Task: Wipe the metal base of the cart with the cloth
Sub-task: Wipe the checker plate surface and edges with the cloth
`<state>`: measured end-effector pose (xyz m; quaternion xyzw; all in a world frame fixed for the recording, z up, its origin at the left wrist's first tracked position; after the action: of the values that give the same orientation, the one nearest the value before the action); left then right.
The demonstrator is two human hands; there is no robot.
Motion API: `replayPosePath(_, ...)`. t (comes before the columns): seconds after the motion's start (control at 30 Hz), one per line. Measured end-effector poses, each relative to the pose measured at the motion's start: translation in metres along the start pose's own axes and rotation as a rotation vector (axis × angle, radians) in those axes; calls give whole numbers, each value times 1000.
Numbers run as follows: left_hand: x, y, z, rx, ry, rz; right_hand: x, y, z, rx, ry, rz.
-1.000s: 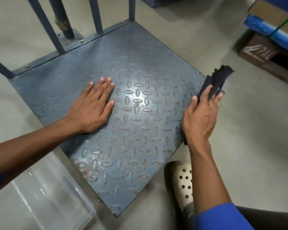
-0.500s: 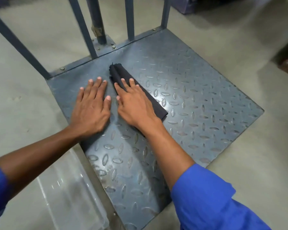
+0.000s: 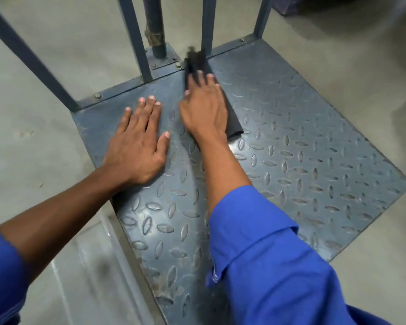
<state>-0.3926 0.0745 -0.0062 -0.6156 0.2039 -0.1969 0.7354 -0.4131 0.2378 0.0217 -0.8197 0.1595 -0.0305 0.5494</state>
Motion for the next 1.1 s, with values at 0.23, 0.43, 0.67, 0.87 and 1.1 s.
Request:
replayPosePath(0.23, 0, -1, -3, 9, 14, 13, 28, 3, -30, -41, -209, -121)
replayPosePath(0.43, 11, -5, 23, 75, 57, -27, 74, -17, 36, 21, 212, 156)
replayPosePath(0.67, 31, 6, 77, 92, 218, -33, 96, -53, 44, -188, 393, 186)
replayPosePath(0.87, 33, 5, 77, 75, 235, -27, 107, -25, 45, 3, 161, 69)
replayPosePath(1.1, 44, 3, 89, 74, 352, -82, 213, -78, 119, 22, 593, 250)
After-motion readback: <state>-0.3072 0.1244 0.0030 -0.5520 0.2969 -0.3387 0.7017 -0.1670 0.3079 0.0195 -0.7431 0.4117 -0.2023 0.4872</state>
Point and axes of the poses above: each hand's wrist, its own x-axis away from the middle knuckle, its own y-axis out of the palm, z = x × y, the point moved 3 cm from there along -x, towards the middle knuckle, and after that the axes turned 1 degree about -x, right-handed, at the moved point
